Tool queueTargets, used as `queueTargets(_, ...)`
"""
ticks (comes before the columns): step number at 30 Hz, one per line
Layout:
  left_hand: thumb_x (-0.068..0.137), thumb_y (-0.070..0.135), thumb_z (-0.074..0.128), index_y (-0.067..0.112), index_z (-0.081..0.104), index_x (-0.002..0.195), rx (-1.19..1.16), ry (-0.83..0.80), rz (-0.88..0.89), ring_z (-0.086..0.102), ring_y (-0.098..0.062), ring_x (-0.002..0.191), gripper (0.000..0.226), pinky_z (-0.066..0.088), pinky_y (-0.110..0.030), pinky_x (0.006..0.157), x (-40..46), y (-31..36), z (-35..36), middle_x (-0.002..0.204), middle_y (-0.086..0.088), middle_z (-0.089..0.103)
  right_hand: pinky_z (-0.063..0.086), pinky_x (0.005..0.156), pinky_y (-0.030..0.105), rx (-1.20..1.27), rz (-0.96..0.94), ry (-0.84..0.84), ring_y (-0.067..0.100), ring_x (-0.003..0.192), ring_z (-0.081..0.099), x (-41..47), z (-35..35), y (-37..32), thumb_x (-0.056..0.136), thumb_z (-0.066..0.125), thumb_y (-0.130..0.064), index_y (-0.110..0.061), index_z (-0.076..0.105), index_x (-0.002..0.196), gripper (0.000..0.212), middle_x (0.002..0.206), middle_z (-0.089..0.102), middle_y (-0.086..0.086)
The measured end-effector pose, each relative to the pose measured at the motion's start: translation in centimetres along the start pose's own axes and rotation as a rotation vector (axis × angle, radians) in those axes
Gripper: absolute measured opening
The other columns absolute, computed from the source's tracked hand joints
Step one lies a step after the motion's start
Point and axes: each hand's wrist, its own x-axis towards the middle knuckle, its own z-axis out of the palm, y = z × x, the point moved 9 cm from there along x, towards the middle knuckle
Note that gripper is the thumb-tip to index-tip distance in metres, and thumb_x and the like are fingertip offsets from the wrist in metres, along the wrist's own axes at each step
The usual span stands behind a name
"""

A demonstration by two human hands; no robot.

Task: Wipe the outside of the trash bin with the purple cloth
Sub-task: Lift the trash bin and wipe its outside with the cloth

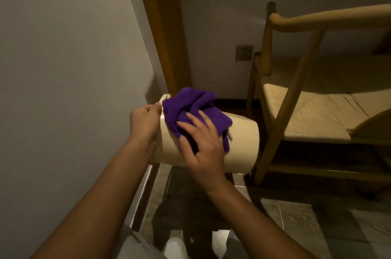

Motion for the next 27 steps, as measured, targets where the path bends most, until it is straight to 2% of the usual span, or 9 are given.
queueTargets(3,0.092,0.025,0.064,0.014,0.070,0.081,-0.001,-0.024,-0.076,0.067,-0.027,0.080,0.017,0.055,-0.037,0.071,0.2,-1.1,0.4,0.084,-0.010,0.072,0.022,0.118,0.057,-0.188,0.072,-0.063,0.013,0.149,0.030,0.5,-1.0,2.4,0.099,0.051,-0.050,-0.037,0.053,0.143,0.046,0.152,0.050,-0.014)
queueTargets(7,0.097,0.031,0.057,0.024,0.065,0.082,0.052,-0.030,-0.025,0.059,-0.018,0.081,0.017,0.045,-0.030,0.060,0.2,-0.5,0.8,0.088,-0.001,0.064,0.015,0.116,0.067,-0.266,0.321,0.043,0.021,0.151,0.026,1.3,-5.1,7.6,0.097,0.042,-0.059,-0.037,0.054,0.143,0.052,0.157,0.046,-0.010)
queueTargets(12,0.096,0.035,0.056,0.022,0.068,0.094,0.112,-0.039,-0.003,0.058,-0.019,0.082,0.018,0.040,-0.028,0.055,1.2,-1.0,0.8,0.091,0.000,0.062,0.031,0.117,0.051,-0.142,0.452,0.120,0.024,0.148,0.033,1.3,-8.1,11.5,0.100,0.057,-0.050,-0.031,0.058,0.141,0.045,0.160,0.041,-0.003)
queueTargets(15,0.093,0.033,0.061,0.022,0.066,0.089,0.120,-0.041,-0.122,0.060,-0.022,0.081,0.013,0.044,-0.031,0.054,1.7,-2.3,0.7,0.094,-0.004,0.065,0.038,0.114,0.047,-0.141,0.490,0.098,0.024,0.144,0.038,1.1,-7.5,11.8,0.098,0.062,-0.046,-0.029,0.062,0.137,0.042,0.159,0.042,0.001)
queueTargets(17,0.092,0.031,0.066,0.015,0.069,0.097,0.030,-0.136,-0.275,0.068,-0.027,0.086,0.017,0.057,-0.040,0.068,1.5,-3.5,1.7,0.098,-0.009,0.071,0.040,0.112,0.044,-0.171,0.538,0.084,0.024,0.142,0.042,0.9,-7.2,12.8,0.098,0.063,-0.043,-0.027,0.065,0.134,0.039,0.157,0.045,0.003)
queueTargets(19,0.091,0.030,0.069,0.012,0.068,0.109,-0.073,-0.292,-0.344,0.070,-0.030,0.095,0.025,0.058,-0.047,0.085,0.9,-3.0,3.5,0.107,-0.013,0.072,0.047,0.104,0.037,-0.105,0.620,0.099,0.022,0.134,0.051,0.4,-7.3,14.3,0.097,0.065,-0.041,-0.025,0.068,0.130,0.037,0.148,0.055,0.003)
queueTargets(23,0.081,0.025,0.075,0.030,0.055,0.137,-0.063,-0.654,-0.055,0.060,-0.020,0.103,0.060,0.052,-0.031,0.080,-1.5,3.4,5.6,0.131,-0.007,0.056,0.046,0.069,0.021,0.211,0.830,0.219,0.008,0.102,0.060,-2.2,-6.9,17.0,0.096,0.067,-0.038,-0.030,0.071,0.118,0.023,0.118,0.067,-0.006)
queueTargets(25,0.075,0.038,0.077,0.046,0.049,0.139,0.040,-0.822,0.182,0.062,-0.018,0.110,0.070,0.053,-0.032,0.086,-4.3,6.5,4.8,0.134,0.004,0.058,0.052,0.073,0.028,0.356,0.915,0.295,0.014,0.106,0.063,-3.4,-6.6,17.4,0.097,0.066,-0.037,-0.033,0.072,0.111,0.016,0.113,0.067,-0.008)
queueTargets(27,0.078,0.044,0.075,0.047,0.049,0.139,0.115,-0.851,0.456,0.063,-0.009,0.116,0.066,0.056,-0.027,0.087,-6.8,8.9,2.7,0.131,0.014,0.064,0.058,0.083,0.037,0.410,0.932,0.337,0.015,0.106,0.064,-3.7,-6.5,17.0,0.096,0.066,-0.039,-0.038,0.071,0.106,0.011,0.113,0.067,-0.010)
